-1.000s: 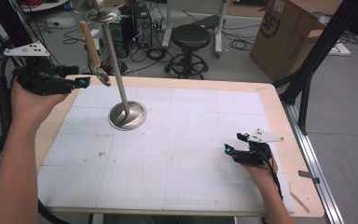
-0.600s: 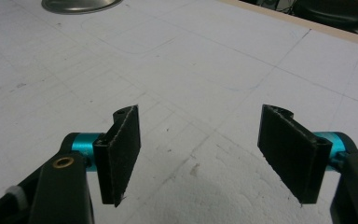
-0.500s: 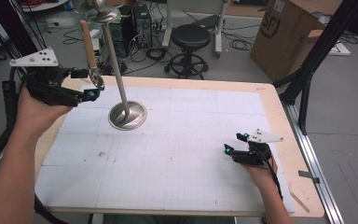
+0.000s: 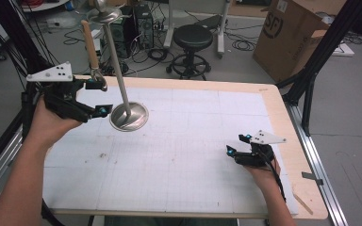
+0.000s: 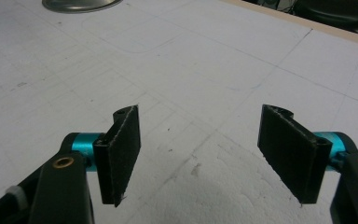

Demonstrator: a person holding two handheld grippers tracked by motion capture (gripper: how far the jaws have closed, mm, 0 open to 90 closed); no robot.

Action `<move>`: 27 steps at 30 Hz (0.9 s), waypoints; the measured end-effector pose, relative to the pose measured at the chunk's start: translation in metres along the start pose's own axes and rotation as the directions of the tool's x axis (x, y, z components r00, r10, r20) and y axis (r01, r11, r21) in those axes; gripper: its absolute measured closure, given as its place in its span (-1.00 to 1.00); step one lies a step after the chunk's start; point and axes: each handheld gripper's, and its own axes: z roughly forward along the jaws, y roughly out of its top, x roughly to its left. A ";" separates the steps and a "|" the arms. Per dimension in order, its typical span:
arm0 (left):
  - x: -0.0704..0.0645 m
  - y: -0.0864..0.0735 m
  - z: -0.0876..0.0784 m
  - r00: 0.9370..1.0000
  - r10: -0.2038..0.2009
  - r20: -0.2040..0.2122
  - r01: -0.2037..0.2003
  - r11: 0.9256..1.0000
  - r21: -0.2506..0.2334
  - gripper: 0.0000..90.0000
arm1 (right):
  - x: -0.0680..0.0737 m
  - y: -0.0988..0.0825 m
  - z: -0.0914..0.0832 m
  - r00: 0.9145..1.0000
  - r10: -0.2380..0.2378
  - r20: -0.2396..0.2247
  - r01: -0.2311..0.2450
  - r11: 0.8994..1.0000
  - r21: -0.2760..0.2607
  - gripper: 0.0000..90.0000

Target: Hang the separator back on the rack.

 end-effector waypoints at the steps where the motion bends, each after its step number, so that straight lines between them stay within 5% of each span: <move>1: -0.001 -0.002 0.002 1.000 -0.001 0.004 0.001 1.000 0.001 -0.84 | 0.000 0.000 0.000 1.000 -0.001 0.001 0.001 1.000 0.000 -0.35; 14: -0.006 -0.030 0.022 0.998 -0.026 0.063 0.026 1.000 0.004 -0.87 | 0.000 0.000 0.000 1.000 0.000 -0.004 0.000 1.000 -0.001 -0.35; 27: -0.010 -0.063 0.040 0.995 -0.066 0.072 0.065 0.998 0.023 -0.96 | 0.000 0.000 0.000 1.000 -0.001 -0.003 0.001 1.000 0.000 -0.35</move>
